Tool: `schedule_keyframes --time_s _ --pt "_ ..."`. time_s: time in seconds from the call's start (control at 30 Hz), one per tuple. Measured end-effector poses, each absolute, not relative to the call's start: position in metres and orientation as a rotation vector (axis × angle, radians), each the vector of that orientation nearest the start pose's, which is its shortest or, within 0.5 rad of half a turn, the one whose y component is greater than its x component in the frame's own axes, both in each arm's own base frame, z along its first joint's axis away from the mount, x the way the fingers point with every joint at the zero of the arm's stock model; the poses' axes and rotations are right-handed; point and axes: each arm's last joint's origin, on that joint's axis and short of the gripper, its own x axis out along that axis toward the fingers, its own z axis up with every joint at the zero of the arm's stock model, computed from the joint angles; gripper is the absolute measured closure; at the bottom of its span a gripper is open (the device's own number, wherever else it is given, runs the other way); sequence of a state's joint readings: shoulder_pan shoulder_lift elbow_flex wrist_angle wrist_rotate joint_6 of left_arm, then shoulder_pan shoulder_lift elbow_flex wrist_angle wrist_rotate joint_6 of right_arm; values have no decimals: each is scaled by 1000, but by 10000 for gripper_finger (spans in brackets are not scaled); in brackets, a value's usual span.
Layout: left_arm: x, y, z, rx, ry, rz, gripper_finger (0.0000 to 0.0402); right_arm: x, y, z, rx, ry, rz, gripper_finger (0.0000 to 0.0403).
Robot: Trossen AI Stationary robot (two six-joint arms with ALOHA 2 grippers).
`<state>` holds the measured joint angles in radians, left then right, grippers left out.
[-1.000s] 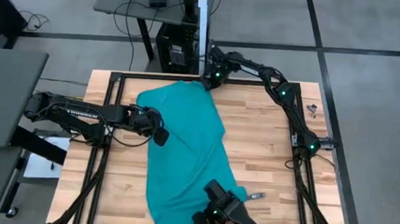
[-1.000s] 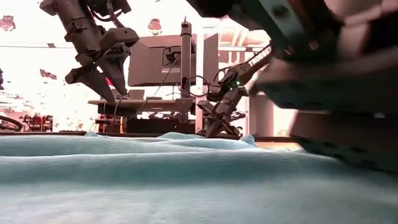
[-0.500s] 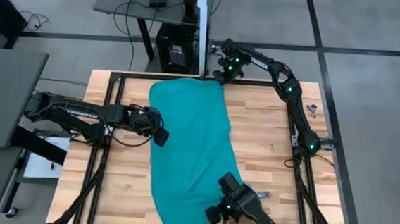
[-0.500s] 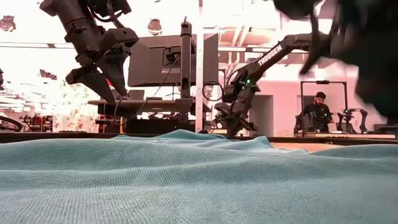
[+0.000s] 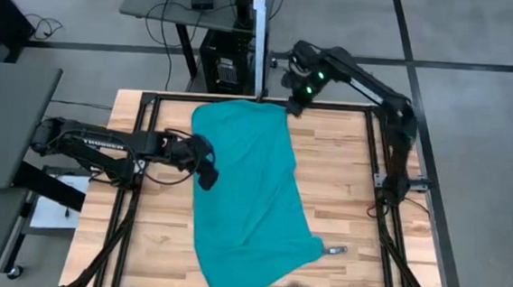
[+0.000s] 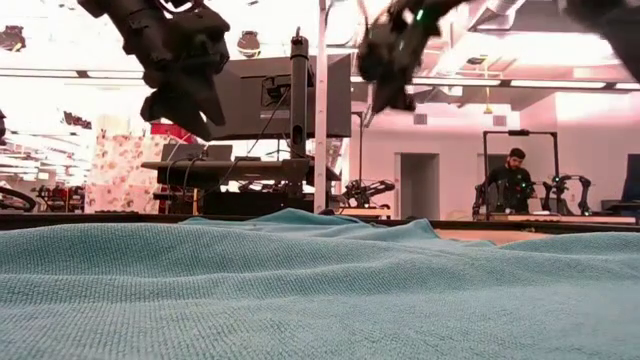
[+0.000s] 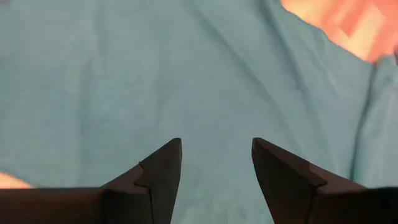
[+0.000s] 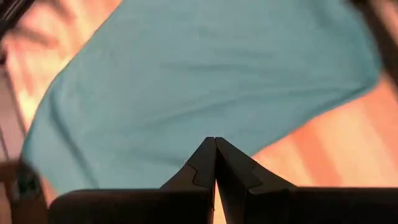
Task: Roll towel
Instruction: Fold the blue towel
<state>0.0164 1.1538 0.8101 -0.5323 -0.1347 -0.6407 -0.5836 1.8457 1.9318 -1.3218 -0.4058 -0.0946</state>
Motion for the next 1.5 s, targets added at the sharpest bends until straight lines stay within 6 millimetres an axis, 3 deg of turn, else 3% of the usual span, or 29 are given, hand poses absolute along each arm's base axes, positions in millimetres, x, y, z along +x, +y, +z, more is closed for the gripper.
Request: schedule_keyframes --time_s 0.1,0.2,0.33,0.47,0.63,0.83,1.03,1.2,1.5 --pt "227 2 246 -498 792 369 222 296 -129 356 413 1089 -69 403" --pt "230 -6 245 -457 795 309 222 285 -75 339 404 1073 -49 403" --pt "242 -24 231 -438 864 212 222 277 -24 293 540 1024 -59 403" --pt "256 -49 208 -436 937 149 222 269 15 234 619 1065 -132 403" --pt "258 -79 187 -510 1029 163 222 266 58 183 662 1074 -173 403" --pt "260 -120 161 -566 1074 133 222 264 82 143 613 1167 -291 403" --pt "259 -137 138 -606 1132 190 222 268 92 120 627 1207 -341 403" --pt "256 -141 136 -598 1146 223 222 274 107 113 679 1150 -310 403" --pt "241 -147 131 -488 1259 208 222 274 137 119 832 1099 -272 403"
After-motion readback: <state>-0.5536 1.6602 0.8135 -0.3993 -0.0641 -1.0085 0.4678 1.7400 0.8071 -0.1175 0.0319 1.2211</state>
